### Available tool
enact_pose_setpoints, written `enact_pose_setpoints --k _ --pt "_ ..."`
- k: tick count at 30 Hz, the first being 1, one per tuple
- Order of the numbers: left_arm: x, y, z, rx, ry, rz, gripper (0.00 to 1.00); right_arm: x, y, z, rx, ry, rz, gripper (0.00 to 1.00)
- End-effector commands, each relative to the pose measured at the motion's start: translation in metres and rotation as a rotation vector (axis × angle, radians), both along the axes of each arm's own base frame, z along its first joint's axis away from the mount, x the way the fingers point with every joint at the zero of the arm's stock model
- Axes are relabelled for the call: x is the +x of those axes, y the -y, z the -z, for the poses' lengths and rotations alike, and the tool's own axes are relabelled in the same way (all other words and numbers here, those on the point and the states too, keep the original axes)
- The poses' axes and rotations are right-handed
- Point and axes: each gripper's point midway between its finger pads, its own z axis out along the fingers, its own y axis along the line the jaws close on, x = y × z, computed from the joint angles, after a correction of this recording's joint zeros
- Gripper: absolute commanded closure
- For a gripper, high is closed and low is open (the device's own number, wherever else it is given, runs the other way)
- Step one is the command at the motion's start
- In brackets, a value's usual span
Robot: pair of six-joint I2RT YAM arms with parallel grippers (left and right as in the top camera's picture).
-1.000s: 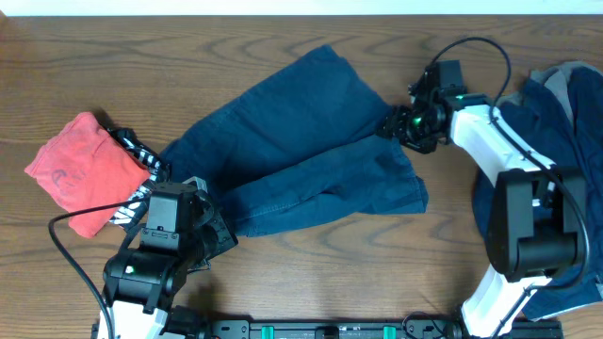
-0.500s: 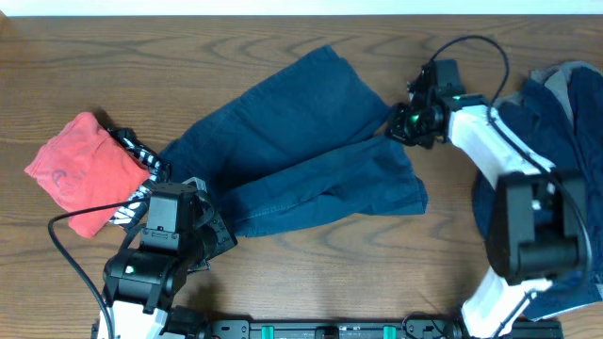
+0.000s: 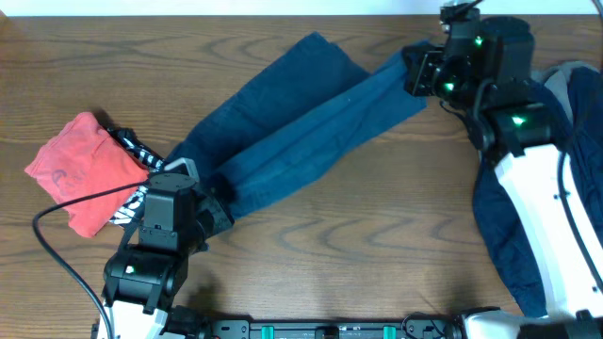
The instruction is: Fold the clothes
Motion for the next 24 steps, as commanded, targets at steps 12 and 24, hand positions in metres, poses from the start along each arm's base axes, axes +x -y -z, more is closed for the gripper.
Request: enact_pose_setpoints --k 12,24 --pt "0.044 -0.046 0.015 0.144 0.002 -0.311 0.94 0.080 -0.028 0.069 -0.055 0.077 -0.002 0.99" --pt "0.093 -0.094 0.043 0.229 0.028 -0.522 0.94 0.123 -0.090 0.110 -0.021 0.269 -0.096 0.99"
